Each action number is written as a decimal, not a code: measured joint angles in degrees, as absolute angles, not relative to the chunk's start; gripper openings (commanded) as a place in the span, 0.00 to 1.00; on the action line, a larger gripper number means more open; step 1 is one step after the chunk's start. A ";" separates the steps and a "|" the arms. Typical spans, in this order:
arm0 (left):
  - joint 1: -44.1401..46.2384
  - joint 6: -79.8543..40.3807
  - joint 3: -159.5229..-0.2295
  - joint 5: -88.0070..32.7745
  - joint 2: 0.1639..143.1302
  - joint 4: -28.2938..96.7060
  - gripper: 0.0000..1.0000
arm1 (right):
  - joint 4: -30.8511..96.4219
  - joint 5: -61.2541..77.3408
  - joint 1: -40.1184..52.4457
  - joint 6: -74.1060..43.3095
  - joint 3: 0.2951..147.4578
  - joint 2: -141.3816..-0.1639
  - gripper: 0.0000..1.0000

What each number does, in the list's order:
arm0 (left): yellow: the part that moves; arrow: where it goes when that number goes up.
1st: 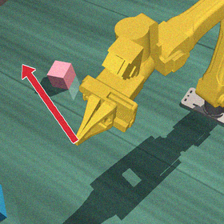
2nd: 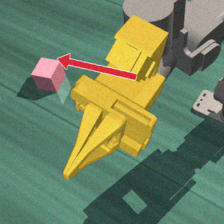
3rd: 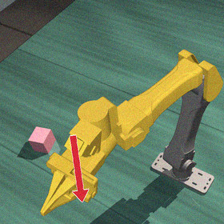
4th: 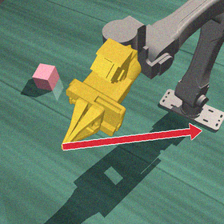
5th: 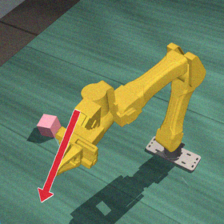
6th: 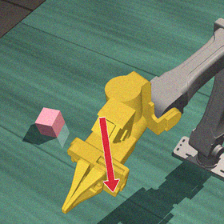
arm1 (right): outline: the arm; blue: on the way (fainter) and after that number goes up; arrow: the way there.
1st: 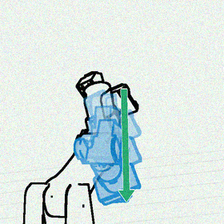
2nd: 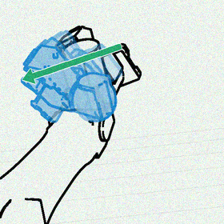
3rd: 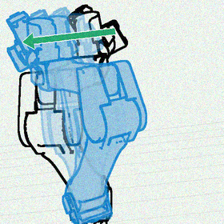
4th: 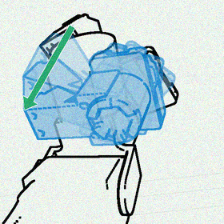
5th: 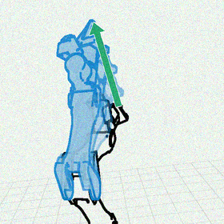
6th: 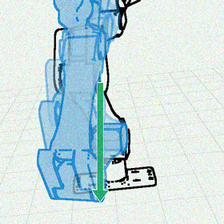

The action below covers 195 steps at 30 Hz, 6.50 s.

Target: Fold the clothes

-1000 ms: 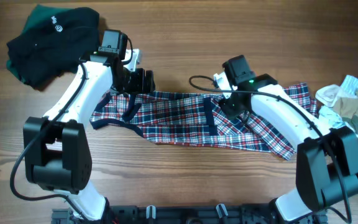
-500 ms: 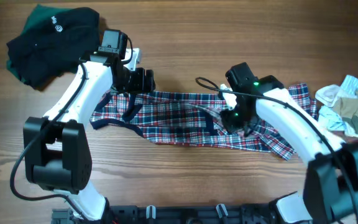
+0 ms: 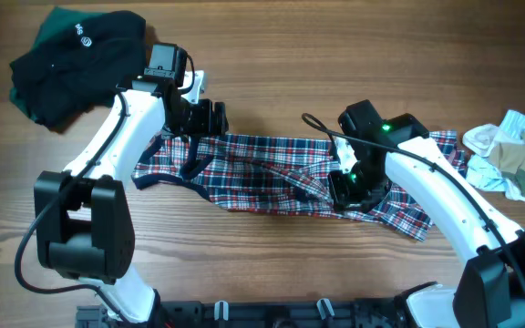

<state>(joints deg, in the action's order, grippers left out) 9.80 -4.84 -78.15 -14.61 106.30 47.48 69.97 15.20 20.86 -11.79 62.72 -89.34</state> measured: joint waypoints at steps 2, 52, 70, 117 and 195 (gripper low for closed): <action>9.80 -4.82 -78.15 -14.74 106.30 48.03 0.93 | 71.29 16.21 20.86 -12.58 62.72 -89.34 0.04; 18.11 -5.04 -78.17 -24.60 117.56 63.24 0.04 | 40.60 17.96 20.86 -17.98 62.22 -91.72 0.04; 22.57 -5.04 -78.13 -25.21 107.37 78.56 0.04 | 40.34 15.68 20.86 -17.98 62.22 -91.72 0.05; 26.65 -10.66 -71.48 -17.28 108.75 69.38 0.04 | 39.99 11.29 20.84 -18.92 62.22 -91.72 0.05; 27.77 -11.42 -71.59 -11.33 100.75 46.65 0.67 | 40.71 7.05 -22.63 -46.70 37.52 -75.75 1.00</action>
<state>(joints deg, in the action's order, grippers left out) 27.77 -11.42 -71.59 -11.33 100.75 46.65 40.71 7.05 -22.63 -46.70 37.52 -75.75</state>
